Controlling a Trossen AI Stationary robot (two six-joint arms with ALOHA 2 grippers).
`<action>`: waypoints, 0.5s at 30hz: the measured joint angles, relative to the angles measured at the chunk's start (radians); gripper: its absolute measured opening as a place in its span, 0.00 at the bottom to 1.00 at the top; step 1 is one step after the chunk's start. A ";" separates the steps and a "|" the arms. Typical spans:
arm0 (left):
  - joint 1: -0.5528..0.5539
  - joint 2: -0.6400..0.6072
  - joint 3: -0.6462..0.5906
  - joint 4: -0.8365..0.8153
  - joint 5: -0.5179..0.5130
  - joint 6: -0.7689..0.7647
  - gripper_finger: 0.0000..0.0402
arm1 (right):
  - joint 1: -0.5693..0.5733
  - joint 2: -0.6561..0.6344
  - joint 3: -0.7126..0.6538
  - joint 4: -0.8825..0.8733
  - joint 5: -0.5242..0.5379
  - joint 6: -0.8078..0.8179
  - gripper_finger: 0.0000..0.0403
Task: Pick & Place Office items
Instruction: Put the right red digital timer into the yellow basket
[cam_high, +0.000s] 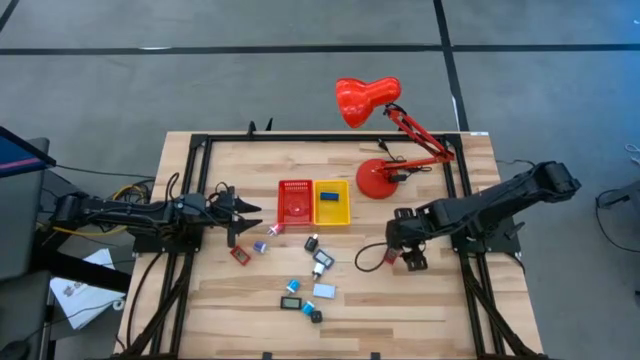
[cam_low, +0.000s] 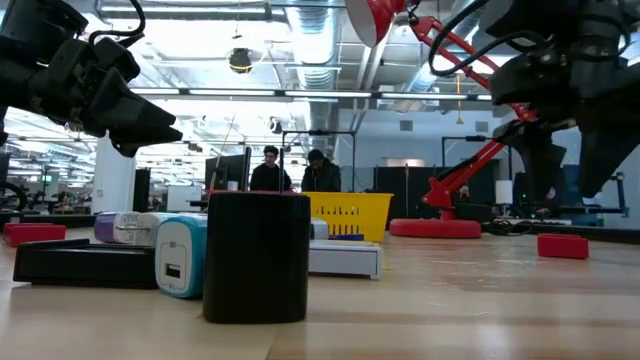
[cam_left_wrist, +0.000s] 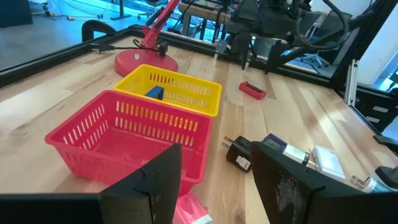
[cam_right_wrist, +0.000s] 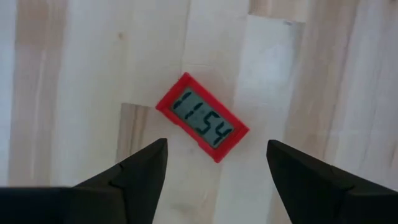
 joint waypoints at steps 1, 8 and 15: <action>0.000 0.000 0.000 0.000 0.000 0.000 0.46 | 0.004 0.000 0.000 0.002 0.006 -0.013 0.68; 0.000 0.000 0.000 0.000 0.000 0.000 0.46 | 0.011 0.000 0.000 0.005 0.028 0.007 0.73; 0.000 0.000 0.000 0.000 0.000 0.000 0.46 | 0.027 0.000 -0.015 0.098 0.028 -0.196 0.74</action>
